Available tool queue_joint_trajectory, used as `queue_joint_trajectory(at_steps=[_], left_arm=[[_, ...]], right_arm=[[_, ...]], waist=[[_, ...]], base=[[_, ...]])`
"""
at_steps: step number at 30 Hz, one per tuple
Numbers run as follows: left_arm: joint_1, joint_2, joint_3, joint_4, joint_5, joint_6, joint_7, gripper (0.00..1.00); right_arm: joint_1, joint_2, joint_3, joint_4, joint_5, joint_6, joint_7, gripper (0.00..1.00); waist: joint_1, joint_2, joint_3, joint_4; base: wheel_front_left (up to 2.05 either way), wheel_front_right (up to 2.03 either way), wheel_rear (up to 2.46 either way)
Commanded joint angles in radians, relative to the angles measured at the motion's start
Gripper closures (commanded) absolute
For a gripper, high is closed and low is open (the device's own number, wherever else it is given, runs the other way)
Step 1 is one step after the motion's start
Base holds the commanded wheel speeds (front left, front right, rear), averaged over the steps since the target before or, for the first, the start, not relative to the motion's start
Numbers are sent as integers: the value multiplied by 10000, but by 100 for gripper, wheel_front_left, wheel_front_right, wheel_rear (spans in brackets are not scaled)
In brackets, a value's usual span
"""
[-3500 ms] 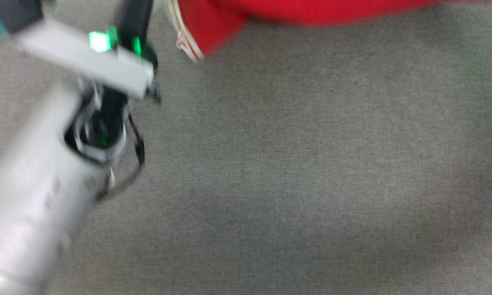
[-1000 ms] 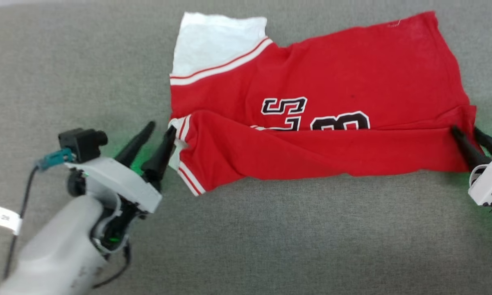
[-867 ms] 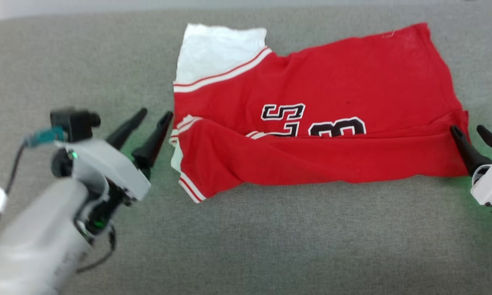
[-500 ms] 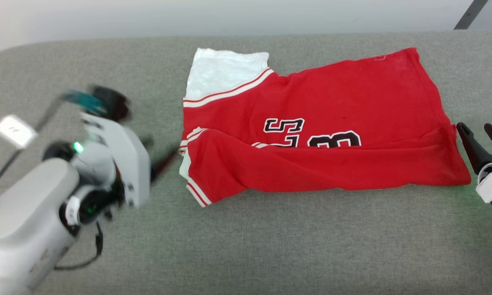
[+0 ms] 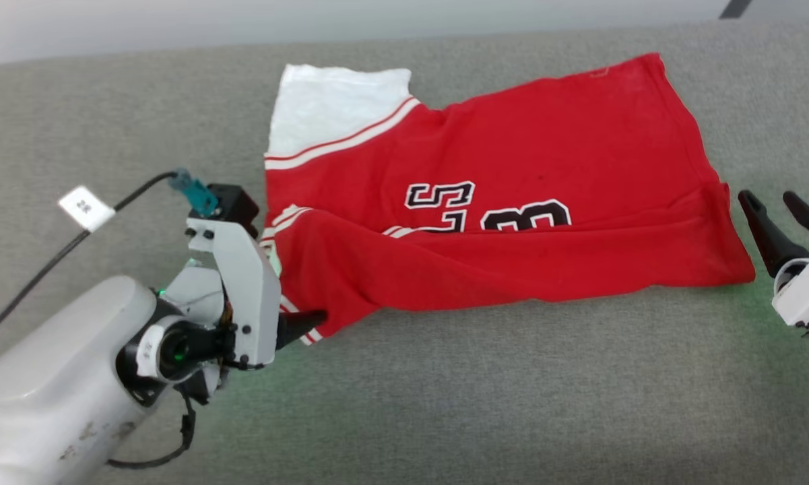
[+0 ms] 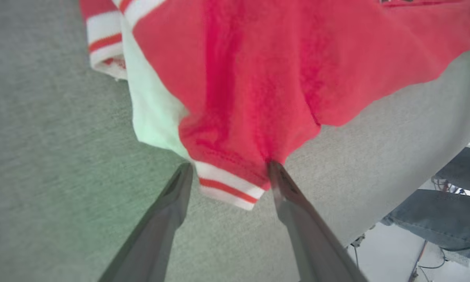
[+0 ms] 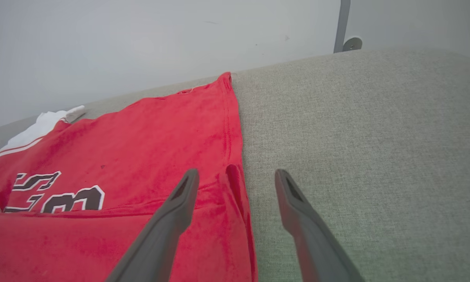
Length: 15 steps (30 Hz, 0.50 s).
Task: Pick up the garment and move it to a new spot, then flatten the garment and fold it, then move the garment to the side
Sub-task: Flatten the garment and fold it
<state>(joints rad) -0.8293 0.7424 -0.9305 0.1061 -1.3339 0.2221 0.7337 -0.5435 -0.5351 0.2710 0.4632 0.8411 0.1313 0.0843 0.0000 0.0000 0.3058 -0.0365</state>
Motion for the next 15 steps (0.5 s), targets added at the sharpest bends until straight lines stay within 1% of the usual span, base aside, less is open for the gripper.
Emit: queue_joint_trajectory(at_steps=[1, 5, 8, 9, 10, 11, 13, 15], left_arm=[[100, -77, 52, 120, -124, -23, -43, 0], [261, -413, -1, 1020, -267, -338, -163, 0], [386, -742, -69, 1716, -350, -660, -302, 0], [437, -851, -56, 1936, -414, -771, -366, 16], [475, -959, -55, 2124, -471, -906, -394, 70], [524, -1082, -52, 2263, -585, -1048, -392, 100], [582, -1329, -57, 2466, -758, -1290, -310, 100], [510, -1390, -31, 2606, -716, -1482, -415, 100]], right_arm=[[-90, 7, 15, -21, 4, -11, -36, 0], [-188, 45, -26, -177, -97, -11, 6, 0], [-252, 40, -2, -333, -180, -11, 90, 0], [-243, 28, 26, -397, -207, -11, 134, 0], [-230, 9, 62, -482, -242, -11, 199, 0], [-220, -24, 102, -564, -289, -11, 284, 0], [-206, -133, 181, -790, -310, -11, 521, 0], [-173, -319, 400, -1030, -368, -11, 1039, 0]], waist=[[0, 0, 222, -214], [0, 0, 438, -400], [0, 0, 538, -498], [0, 0, 545, -522], [0, 0, 560, -545], [0, 0, 566, -560], [0, 0, 563, -558], [0, 0, 564, -536]], base=[[0, 0, 0], [0, 0, 0], [0, 0, 0], [0, 0, 0], [0, 0, 0], [0, 0, 0], [0, 0, 0], [0, 0, 0]])
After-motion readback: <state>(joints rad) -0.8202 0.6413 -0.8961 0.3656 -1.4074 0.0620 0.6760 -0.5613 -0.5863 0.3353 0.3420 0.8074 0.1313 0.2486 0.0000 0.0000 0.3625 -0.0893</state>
